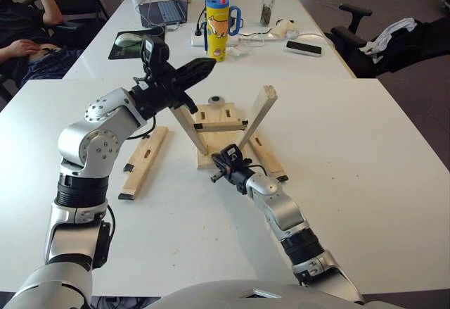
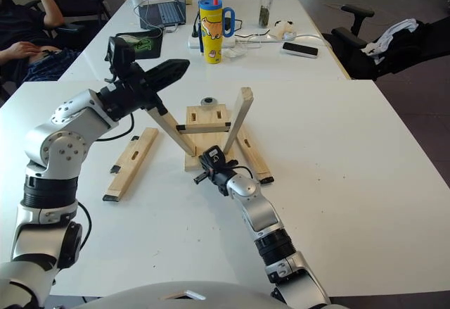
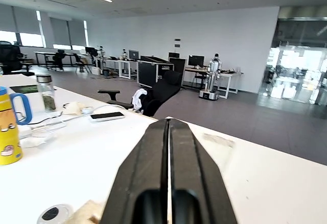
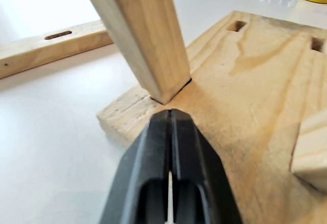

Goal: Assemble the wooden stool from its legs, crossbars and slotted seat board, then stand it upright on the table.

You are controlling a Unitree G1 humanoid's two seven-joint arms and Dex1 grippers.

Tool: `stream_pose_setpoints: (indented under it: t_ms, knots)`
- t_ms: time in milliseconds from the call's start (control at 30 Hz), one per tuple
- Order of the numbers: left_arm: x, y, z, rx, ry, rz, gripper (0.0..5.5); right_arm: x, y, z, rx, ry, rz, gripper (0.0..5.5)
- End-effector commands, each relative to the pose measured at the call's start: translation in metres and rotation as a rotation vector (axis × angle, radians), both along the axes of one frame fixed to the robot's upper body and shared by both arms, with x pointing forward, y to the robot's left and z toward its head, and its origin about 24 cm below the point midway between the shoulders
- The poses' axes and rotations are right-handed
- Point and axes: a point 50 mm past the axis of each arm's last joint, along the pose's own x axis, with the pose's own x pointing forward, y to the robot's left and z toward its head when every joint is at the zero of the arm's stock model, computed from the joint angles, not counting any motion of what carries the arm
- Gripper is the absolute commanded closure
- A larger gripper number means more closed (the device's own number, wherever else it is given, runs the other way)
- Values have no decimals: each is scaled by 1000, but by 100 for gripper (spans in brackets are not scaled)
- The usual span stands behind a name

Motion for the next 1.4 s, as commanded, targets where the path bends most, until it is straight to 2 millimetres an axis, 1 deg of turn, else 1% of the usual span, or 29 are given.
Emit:
stream_pose_setpoints:
  t_ms: [33, 133, 167, 200, 267, 300, 333, 367, 400, 433, 467, 500, 533, 567, 600, 633, 667, 700, 733, 800, 833, 900, 933, 1033, 1133, 1167, 1233, 1300, 1400]
  knots:
    - [0, 16, 57, -146, -163, 26, 548, -20, -15, -47, -123, 222, -27, 550]
    - [-6, 36, 107, -270, -305, 94, 548, -20, -15, -48, -121, 220, -34, 550]
    - [-6, 41, 116, -288, -337, 133, 548, -20, -16, -48, -121, 220, -37, 550]
    - [-6, 44, 123, -295, -359, 172, 548, -20, -16, -48, -121, 222, -39, 550]
    - [-3, 47, 125, -315, -356, 239, 548, -20, -17, -49, -122, 223, -40, 550]
    - [3, 41, 111, -246, -304, 251, 548, -20, -17, -49, -123, 224, -39, 550]
    - [12, 31, 78, -147, -184, 265, 548, -20, -17, -49, -124, 224, -36, 550]
    - [16, 17, 35, -4, -44, 249, 548, -20, -17, -49, -125, 225, -34, 550]
    - [15, 5, -26, 157, 148, 250, 548, -20, -17, -48, -126, 224, -32, 550]
    - [6, -2, -77, 261, 317, 249, 548, -19, -17, -47, -125, 222, -31, 550]
    - [-10, -8, -124, 380, 446, 219, 548, -18, -16, -46, -122, 219, -29, 550]
    - [-21, -6, -155, 429, 532, 250, 548, -17, -14, -45, -122, 217, -22, 550]
    - [-27, -7, -166, 447, 552, 261, 548, -16, -14, -45, -123, 216, -18, 550]
    - [-25, -9, -163, 436, 529, 280, 548, -15, -15, -45, -126, 217, -19, 550]
    - [-18, -10, -151, 408, 478, 311, 548, -14, -16, -45, -130, 218, -22, 550]
    - [-6, -10, -129, 364, 385, 349, 548, -13, -17, -45, -132, 219, -27, 550]
    - [3, -8, -112, 331, 321, 392, 548, -13, -18, -46, -133, 220, -31, 550]
    - [11, -5, -90, 302, 224, 436, 548, -12, -18, -46, -134, 219, -33, 550]
    - [16, -2, -74, 270, 157, 483, 548, -12, -18, -46, -133, 215, -35, 550]
    - [18, 2, -51, 214, 46, 541, 548, -9, -19, -44, -127, 192, -42, 550]
    - [15, 5, -42, 180, -13, 585, 548, -7, -19, -41, -113, 156, -50, 550]
    - [8, 11, -31, 120, -101, 672, 548, -1, -21, -31, -86, 79, -64, 550]
    - [2, 18, -30, 93, -131, 742, 548, 3, -20, -22, -30, 26, -79, 550]
    - [-19, 31, -42, 68, -136, 884, 548, 9, -19, 16, 125, -182, -89, 550]
    - [-41, 33, -59, 96, -100, 931, 548, 7, -19, 49, 217, -355, -83, 550]
    - [-47, 32, -63, 106, -85, 931, 548, 5, -20, 58, 244, -385, -79, 550]
    - [-58, 26, -71, 112, -50, 906, 548, -1, -21, 71, 284, -413, -78, 550]
    - [-68, 20, -76, 110, -20, 885, 548, -10, -24, 77, 297, -412, -65, 550]
    - [-82, 12, -80, 99, 12, 869, 548, -26, -34, 74, 263, -355, -35, 550]
